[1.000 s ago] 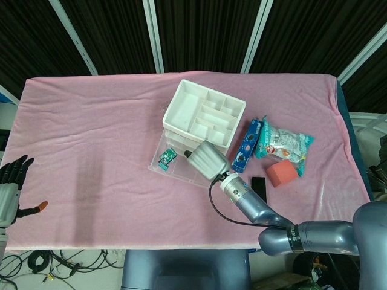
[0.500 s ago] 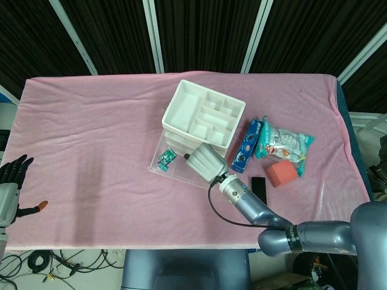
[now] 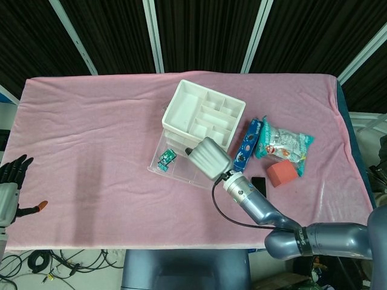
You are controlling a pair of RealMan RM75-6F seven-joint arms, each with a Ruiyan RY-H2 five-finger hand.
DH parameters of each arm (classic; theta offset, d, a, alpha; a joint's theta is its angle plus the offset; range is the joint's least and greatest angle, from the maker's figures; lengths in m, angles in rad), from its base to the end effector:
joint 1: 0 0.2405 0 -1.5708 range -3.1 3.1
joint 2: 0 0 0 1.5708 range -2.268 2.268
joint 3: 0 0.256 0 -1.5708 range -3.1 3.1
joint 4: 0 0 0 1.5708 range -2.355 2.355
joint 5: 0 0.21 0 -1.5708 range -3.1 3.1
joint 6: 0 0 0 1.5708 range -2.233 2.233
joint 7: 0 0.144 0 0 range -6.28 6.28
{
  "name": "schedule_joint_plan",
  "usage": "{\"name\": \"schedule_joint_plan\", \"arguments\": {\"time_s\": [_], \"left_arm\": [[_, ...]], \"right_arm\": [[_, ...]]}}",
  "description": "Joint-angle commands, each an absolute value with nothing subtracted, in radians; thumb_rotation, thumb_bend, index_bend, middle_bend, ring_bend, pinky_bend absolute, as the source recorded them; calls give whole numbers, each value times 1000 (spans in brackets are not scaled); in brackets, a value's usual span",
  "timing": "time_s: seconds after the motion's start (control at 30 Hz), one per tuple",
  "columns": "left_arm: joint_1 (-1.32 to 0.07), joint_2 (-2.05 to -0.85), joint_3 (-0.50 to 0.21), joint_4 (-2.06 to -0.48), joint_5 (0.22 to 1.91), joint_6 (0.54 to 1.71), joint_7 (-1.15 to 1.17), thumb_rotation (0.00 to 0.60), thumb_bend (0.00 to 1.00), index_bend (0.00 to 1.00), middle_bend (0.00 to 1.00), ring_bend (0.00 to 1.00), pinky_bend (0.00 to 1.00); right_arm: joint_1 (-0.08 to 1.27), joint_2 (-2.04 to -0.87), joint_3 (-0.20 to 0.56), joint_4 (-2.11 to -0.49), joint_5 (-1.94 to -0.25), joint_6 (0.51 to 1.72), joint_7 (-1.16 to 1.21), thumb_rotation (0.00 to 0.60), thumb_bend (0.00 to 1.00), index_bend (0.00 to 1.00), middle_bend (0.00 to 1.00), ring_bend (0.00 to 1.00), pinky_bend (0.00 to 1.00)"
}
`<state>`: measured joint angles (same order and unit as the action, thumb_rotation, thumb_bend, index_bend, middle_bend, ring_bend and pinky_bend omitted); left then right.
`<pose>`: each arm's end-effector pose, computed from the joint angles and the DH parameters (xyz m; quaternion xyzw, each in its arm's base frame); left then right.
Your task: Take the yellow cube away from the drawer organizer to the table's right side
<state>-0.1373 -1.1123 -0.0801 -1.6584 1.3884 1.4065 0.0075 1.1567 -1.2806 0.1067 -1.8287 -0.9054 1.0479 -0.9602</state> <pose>-0.3082 0.2021 0.1562 -0.5747 -0.4225 -0.3832 0.5868 -0.0141 -0.3520 0.0461 0.8380 -0.0471 0.3045 0.4504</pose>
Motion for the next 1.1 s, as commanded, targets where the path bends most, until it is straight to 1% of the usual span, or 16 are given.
{"name": "schedule_joint_plan", "arguments": {"time_s": [0.03,0.23,0.4,0.53,0.6,0.7,0.8,0.97,1.1], "left_arm": [[-136,-1113,-79,-1658,1390,1409,10,600,0,0,0,0,0],[-133,-1115,-76,-1659,1398,1418,19,600,0,0,0,0,0],[-129,-1119,-74,-1660,1405,1429,30,600,0,0,0,0,0],[-126,-1123,-73,-1658,1411,1438,37,600,0,0,0,0,0],[-125,-1125,-72,-1658,1418,1444,41,600,0,0,0,0,0],[-123,-1129,-69,-1657,1427,1452,47,600,0,0,0,0,0],[-120,-1132,-68,-1655,1433,1459,51,600,0,0,0,0,0],[-119,-1132,-65,-1650,1442,1464,52,600,0,0,0,0,0],[-118,-1133,-65,-1650,1442,1465,50,600,0,0,0,0,0]], "right_arm": [[1131,-1206,115,-1899,-940,1083,-944,600,257,630,1000,1000,916],[1053,-1041,102,-2035,-1028,1149,-891,600,256,630,1000,1000,916],[940,-880,63,-2128,-1148,1223,-801,600,256,630,1000,1000,916],[840,-787,17,-2143,-1230,1274,-711,600,256,630,1000,1000,916],[796,-763,-6,-2133,-1260,1289,-665,600,256,630,1000,1000,916],[730,-752,-49,-2098,-1302,1303,-610,600,256,630,1000,1000,916],[667,-775,-96,-2041,-1329,1297,-572,600,256,630,1000,1000,916],[599,-857,-133,-1966,-1339,1289,-534,600,256,630,1000,1000,916],[560,-945,-157,-1893,-1335,1262,-532,600,256,630,1000,1000,916]]}}
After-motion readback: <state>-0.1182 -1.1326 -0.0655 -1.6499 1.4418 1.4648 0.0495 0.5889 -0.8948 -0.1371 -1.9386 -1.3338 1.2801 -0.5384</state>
